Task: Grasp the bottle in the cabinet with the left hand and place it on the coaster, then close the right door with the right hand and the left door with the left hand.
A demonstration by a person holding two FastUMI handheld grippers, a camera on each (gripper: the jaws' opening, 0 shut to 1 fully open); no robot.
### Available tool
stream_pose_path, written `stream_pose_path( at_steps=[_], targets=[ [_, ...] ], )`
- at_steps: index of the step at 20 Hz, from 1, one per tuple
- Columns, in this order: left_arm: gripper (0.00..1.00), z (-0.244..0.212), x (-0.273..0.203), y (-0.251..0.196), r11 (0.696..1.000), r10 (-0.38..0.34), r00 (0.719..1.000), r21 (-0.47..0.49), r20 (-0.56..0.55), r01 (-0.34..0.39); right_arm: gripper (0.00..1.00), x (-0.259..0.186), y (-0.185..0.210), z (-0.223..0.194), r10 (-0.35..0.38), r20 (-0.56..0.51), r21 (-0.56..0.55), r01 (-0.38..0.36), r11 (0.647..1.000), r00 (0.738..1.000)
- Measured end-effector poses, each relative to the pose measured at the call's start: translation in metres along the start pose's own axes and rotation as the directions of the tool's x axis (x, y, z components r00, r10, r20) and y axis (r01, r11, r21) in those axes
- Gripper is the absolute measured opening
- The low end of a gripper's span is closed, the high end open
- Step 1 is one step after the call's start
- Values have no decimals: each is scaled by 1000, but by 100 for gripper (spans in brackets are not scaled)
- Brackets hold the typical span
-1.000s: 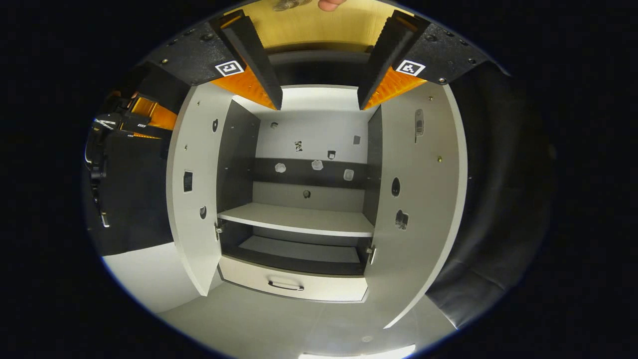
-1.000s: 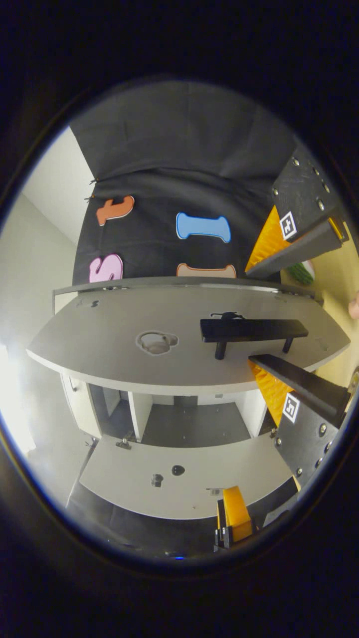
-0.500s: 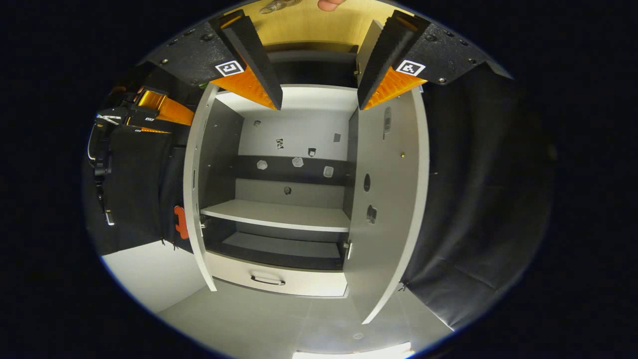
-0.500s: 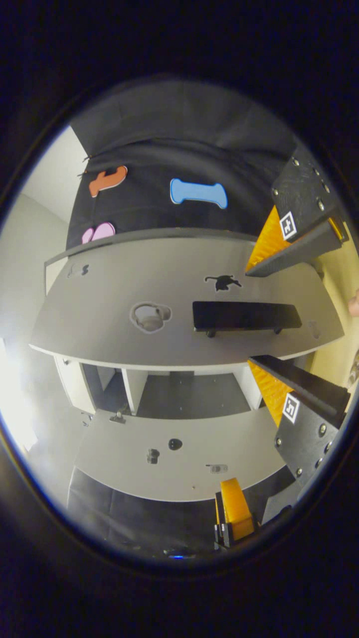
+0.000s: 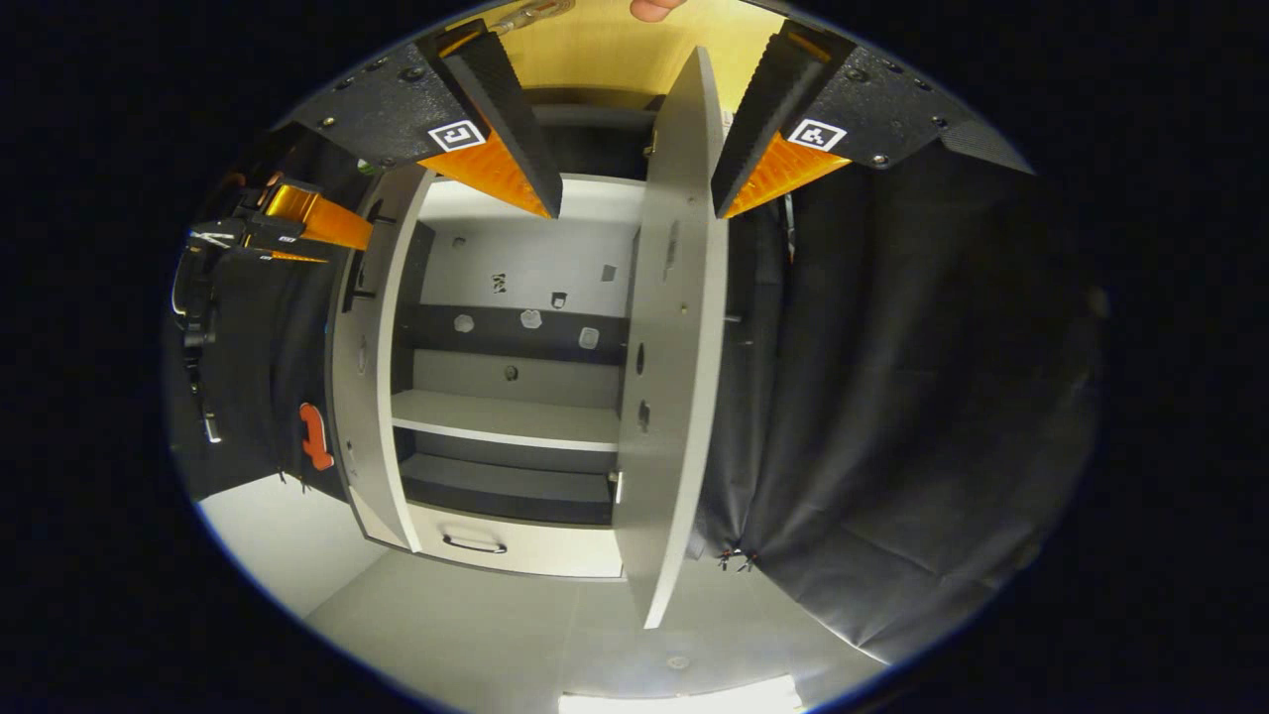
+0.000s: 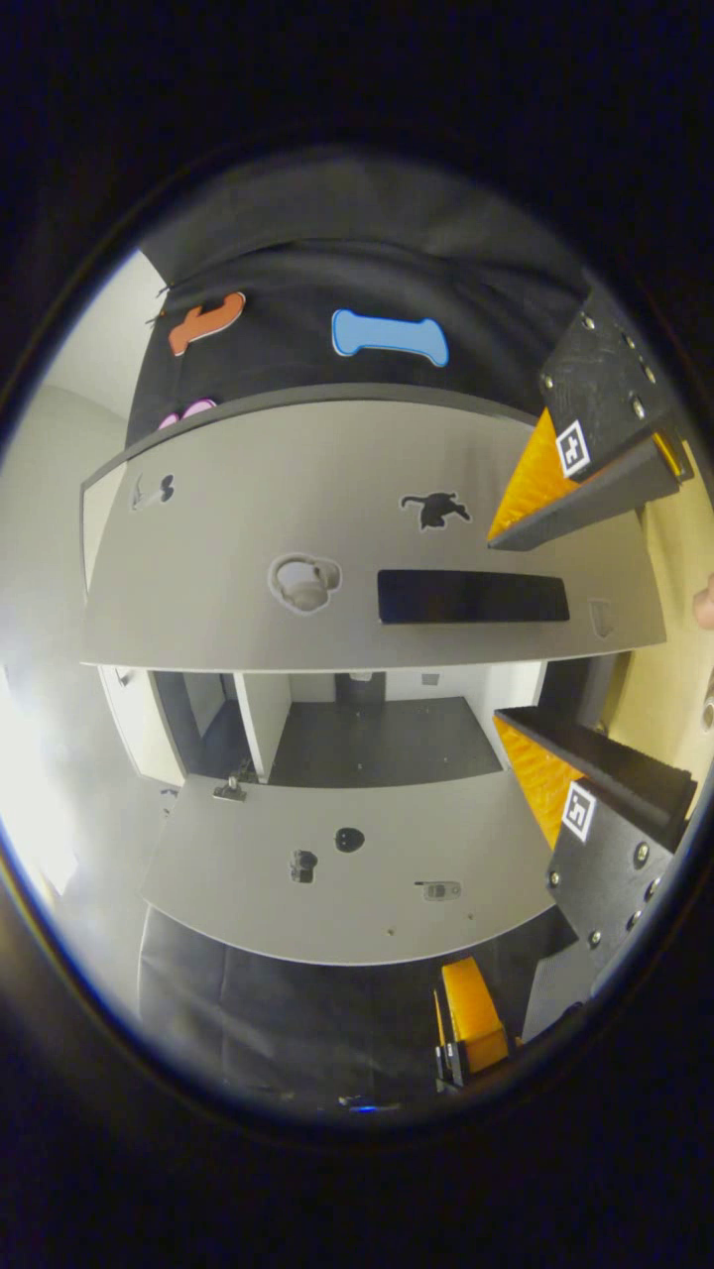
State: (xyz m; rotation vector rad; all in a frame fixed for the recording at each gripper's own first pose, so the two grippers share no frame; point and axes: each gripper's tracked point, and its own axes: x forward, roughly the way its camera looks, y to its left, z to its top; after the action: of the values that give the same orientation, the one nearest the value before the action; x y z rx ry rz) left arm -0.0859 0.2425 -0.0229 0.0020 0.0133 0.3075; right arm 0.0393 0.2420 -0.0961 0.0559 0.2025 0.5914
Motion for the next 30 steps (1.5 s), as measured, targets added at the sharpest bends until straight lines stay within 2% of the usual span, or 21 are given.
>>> stream_pose_path(
  at_steps=[8,9,12,13,23,24,27,30],
  targets=[
    [95,-4,-11,58,991,137,990,-4,-13,-137,96,-4,12,4,8,28,9,-8,1000,1000],
    [93,-5,-10,65,989,149,989,-9,-15,-149,96,-3,12,2,5,25,0,-5,1000,1000],
    [95,-10,-7,79,985,170,985,-14,-21,-170,99,-1,16,-3,0,16,-16,1,1000,1000],
    [95,-11,-4,81,985,173,985,-12,-22,-173,96,1,17,-2,-2,20,-14,2,1000,1000],
    [95,-20,44,103,987,161,986,-13,-48,-162,96,28,26,-4,-61,59,29,59,998,996],
    [95,-20,51,105,987,158,986,-12,-48,-159,93,32,27,-7,-64,55,34,62,998,996],
    [95,-22,61,109,989,146,988,-2,-48,-146,96,40,26,-11,-84,46,26,83,996,995],
    [97,-20,64,105,995,98,994,-7,-42,-98,96,49,29,-18,-93,33,26,93,995,995]
  ],
)
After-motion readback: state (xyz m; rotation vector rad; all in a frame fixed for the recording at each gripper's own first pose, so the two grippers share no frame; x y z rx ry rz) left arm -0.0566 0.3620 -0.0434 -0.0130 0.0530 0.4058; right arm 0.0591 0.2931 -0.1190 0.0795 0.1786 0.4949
